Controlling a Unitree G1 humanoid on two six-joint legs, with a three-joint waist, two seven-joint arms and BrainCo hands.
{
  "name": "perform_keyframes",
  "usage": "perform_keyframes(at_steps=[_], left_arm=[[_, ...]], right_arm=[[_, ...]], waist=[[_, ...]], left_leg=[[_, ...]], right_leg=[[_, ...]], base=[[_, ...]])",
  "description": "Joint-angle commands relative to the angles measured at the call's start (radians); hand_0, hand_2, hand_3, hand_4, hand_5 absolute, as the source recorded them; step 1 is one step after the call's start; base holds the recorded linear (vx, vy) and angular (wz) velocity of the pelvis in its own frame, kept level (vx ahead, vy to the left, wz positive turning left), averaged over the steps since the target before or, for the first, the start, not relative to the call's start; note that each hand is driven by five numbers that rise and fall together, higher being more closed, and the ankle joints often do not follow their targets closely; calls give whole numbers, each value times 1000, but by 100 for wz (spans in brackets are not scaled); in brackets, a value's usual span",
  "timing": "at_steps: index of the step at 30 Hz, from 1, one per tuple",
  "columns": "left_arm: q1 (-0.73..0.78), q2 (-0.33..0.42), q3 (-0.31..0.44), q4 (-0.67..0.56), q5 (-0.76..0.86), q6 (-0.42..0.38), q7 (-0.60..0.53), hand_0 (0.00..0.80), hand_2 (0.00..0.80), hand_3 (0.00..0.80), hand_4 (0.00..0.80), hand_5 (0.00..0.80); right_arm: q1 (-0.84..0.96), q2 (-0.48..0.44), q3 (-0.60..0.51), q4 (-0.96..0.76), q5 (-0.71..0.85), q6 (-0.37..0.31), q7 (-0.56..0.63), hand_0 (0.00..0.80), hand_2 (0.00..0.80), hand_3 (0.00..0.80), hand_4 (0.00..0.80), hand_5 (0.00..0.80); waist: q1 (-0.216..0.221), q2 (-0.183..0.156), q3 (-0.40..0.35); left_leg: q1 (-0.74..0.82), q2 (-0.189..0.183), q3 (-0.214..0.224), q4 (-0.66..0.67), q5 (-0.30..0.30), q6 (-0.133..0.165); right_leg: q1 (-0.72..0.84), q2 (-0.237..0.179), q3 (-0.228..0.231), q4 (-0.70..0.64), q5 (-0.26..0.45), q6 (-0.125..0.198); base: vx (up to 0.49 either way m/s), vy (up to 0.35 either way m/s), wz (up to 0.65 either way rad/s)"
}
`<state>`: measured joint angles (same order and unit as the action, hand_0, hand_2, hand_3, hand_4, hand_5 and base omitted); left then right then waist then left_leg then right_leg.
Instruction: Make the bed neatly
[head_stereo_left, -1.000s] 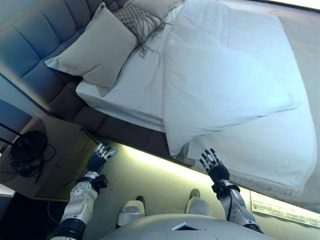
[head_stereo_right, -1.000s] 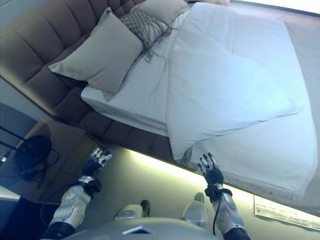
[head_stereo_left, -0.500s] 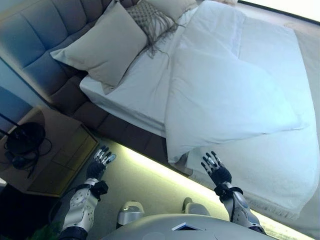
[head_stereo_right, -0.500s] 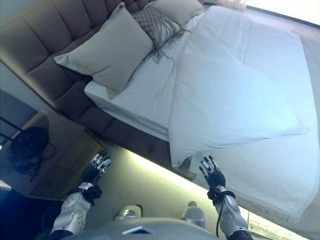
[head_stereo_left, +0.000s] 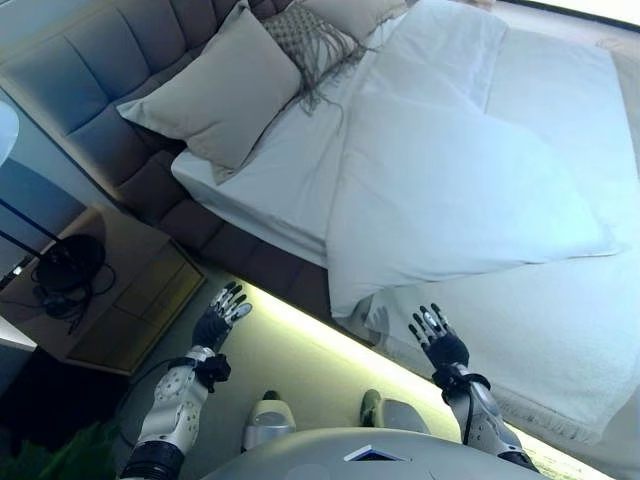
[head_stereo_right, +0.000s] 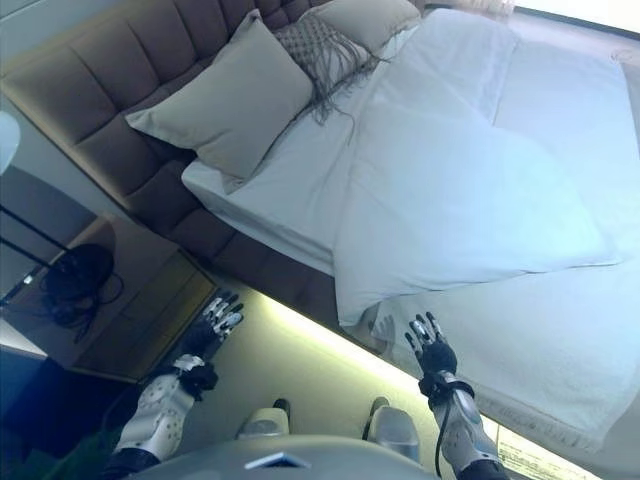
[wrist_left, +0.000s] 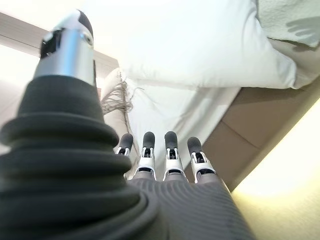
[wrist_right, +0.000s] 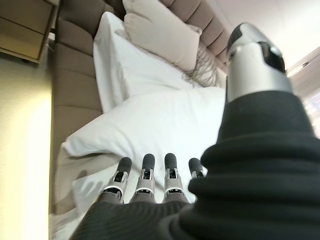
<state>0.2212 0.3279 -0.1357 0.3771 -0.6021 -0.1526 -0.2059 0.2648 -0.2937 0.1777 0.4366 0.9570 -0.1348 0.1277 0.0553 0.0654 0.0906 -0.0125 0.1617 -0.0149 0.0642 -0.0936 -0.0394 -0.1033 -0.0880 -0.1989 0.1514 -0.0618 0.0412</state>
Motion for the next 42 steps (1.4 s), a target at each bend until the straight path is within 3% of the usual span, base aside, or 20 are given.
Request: perform_keyframes(at_steps=[1, 5, 7, 9, 11, 15, 19, 22, 24, 27, 29, 31, 37, 42], left_arm=[[-36, 23, 25, -25, 18, -47, -35, 0, 0, 0, 0, 0], [-39, 28, 35, -16, 12, -37, -55, 0, 0, 0, 0, 0], [-46, 38, 31, -14, 14, -36, -41, 0, 0, 0, 0, 0], [-60, 49, 28, -11, 16, -30, -37, 0, 0, 0, 0, 0], [-66, 59, 25, -26, 25, -20, -33, 0, 0, 0, 0, 0], [-76, 74, 1, 1, 57, -43, -26, 0, 0, 0, 0, 0], [-86, 82, 1, 18, 61, -45, -18, 0, 0, 0, 0, 0], [-64, 81, 8, -3, 52, -44, 29, 0, 0, 0, 0, 0], [-52, 77, 18, -29, 39, -38, 60, 0, 0, 0, 0, 0], [-41, 72, 22, -37, 30, -50, 66, 0, 0, 0, 0, 0], [-30, 75, 40, -52, 22, -40, 58, 0, 0, 0, 0, 0], [-22, 77, 57, -54, 15, -31, 48, 0, 0, 0, 0, 0], [-9, 70, 109, -34, 19, -33, -2, 0, 0, 0, 0, 0], [-1, 61, 100, -59, 1, -45, 0, 0, 0, 0, 0, 0]], right_arm=[[0, 4, 17, -102, 25, -74, 31, 0, 0, 0, 0, 0], [3, 17, 37, -101, 19, -84, 16, 0, 0, 0, 0, 0], [-9, 30, 57, -90, 17, -84, -3, 0, 0, 0, 0, 0], [-9, 47, 54, -100, 7, -65, -28, 0, 0, 0, 0, 0], [1, 59, 69, -120, -16, -76, -34, 0, 0, 0, 0, 0], [28, 85, 49, -134, -30, -94, -18, 0, 0, 0, 0, 0], [47, 80, 44, -150, -35, -92, -16, 0, 0, 0, 0, 0], [45, 75, 51, -147, -39, -86, 9, 0, 0, 0, 0, 0], [27, 67, 51, -128, -34, -76, 27, 0, 0, 0, 0, 0], [-7, 56, 46, -85, -23, -70, 60, 0, 0, 0, 0, 0], [-25, 53, 40, -72, -22, -58, 64, 0, 0, 0, 0, 0], [-24, 62, 39, -71, -30, -57, 62, 0, 0, 0, 0, 0], [3, 76, 25, -66, -41, -53, 87, 0, 0, 0, 0, 0], [-4, 46, 38, -78, -31, -47, 73, 0, 0, 0, 0, 0]], waist=[[19, -9, 11], [32, 5, 3], [36, 7, -2], [36, -7, -10], [40, -21, -24], [32, -20, -45], [18, -6, -31], [17, -3, -16], [5, -12, -1], [-14, -42, 6], [-18, -65, 10], [-21, -72, 10], [-27, -99, 4], [-26, -114, -9]], left_leg=[[-150, -28, -47, -152, 366, -81], [-162, -56, -57, -151, 326, -68], [-137, -79, -62, -130, 282, -49], [-135, -110, -53, -92, 259, -19], [-129, -147, -36, -66, 227, 20], [-116, -209, -22, -40, 181, 85], [-77, -262, -27, -3, 133, 126], [-39, -262, -4, -4, 121, 119], [-4, -252, 8, -10, 96, 106], [34, -252, 23, -15, 42, 92], [64, -256, 32, -26, 3, 88], [88, -245, 31, -37, -20, 88], [123, -235, 10, 3, -91, 99], [149, -180, -5, 92, -132, 66]], right_leg=[[185, 11, 20, -40, -40, 8], [235, -20, 33, -1, -91, 26], [240, -61, 40, 49, -99, 52], [237, -110, 45, 91, -44, 85], [216, -168, 47, 161, 41, 99], [170, -237, 76, 353, 139, 93], [47, -260, 99, 597, 170, 70], [9, -242, 46, 473, 160, 54], [-18, -212, 19, 250, 163, 52], [-44, -177, 36, -31, 217, 84], [-66, -169, 36, -155, 300, 125], [-82, -158, 34, -223, 331, 142], [-128, -156, 33, -239, 349, 160], [-81, -143, 42, -164, 292, 153]], base=[[405, 128, -29], [425, 172, -1], [523, 281, 7], [434, 277, -29], [384, 285, -33], [320, 291, -9], [231, 246, -2], [227, 10, -43], [231, -152, -57], [246, -151, -89], [287, -149, -46], [318, -150, 2], [323, -174, 42], [375, -311, 29]])
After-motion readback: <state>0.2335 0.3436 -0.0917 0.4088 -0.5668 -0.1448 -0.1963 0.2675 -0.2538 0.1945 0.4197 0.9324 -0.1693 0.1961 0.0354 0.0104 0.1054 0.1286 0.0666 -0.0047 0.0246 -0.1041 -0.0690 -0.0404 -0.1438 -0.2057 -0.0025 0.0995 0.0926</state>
